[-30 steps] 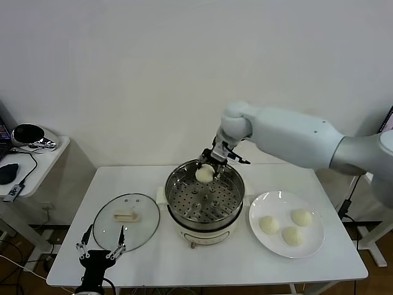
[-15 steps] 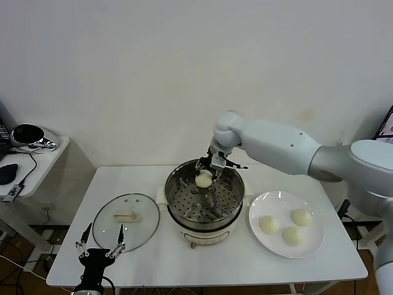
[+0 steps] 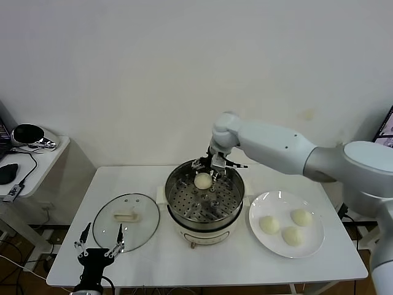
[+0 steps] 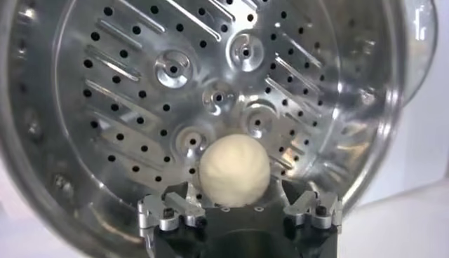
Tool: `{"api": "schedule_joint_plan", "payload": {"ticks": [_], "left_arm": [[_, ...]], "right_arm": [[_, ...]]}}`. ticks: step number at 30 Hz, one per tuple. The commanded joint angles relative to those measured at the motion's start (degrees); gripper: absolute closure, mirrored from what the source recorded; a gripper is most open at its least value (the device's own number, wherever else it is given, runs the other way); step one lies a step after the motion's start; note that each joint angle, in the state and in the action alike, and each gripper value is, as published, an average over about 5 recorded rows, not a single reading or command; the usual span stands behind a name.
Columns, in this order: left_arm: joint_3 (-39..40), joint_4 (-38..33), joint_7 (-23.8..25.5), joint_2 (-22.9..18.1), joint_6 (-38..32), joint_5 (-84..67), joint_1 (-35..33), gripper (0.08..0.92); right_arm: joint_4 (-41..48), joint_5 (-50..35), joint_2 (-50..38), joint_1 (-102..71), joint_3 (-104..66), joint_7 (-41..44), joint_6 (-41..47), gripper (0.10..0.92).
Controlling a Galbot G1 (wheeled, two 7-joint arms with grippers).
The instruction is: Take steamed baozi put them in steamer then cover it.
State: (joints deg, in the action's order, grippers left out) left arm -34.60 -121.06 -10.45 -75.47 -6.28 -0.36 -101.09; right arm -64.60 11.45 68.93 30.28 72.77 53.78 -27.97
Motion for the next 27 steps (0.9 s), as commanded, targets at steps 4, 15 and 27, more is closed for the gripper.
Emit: {"api": "schedule_joint_plan", "payload": {"ticks": [4, 15, 27], "left_arm": [[-0.21, -1.48, -0.11, 0.31, 0.24, -0.13, -0.45, 0.177], [0.45, -3.04, -0.09, 1.07, 0.50, 0.18, -1.11, 0.177], [-0.03, -4.60, -0.08, 0.82, 0.28, 0.57, -2.76, 0.177]], "right_arm": [[-23.03, -20.64, -16.33, 14.87, 7.29, 3.46, 31.33, 0.203], [-41.53, -22.02, -43.02, 20.62, 13.39, 4.73, 50.64, 0.203], [-40.23, -16.59, -51.46, 2.17, 4.94, 4.81, 45.95, 0.203]]}}
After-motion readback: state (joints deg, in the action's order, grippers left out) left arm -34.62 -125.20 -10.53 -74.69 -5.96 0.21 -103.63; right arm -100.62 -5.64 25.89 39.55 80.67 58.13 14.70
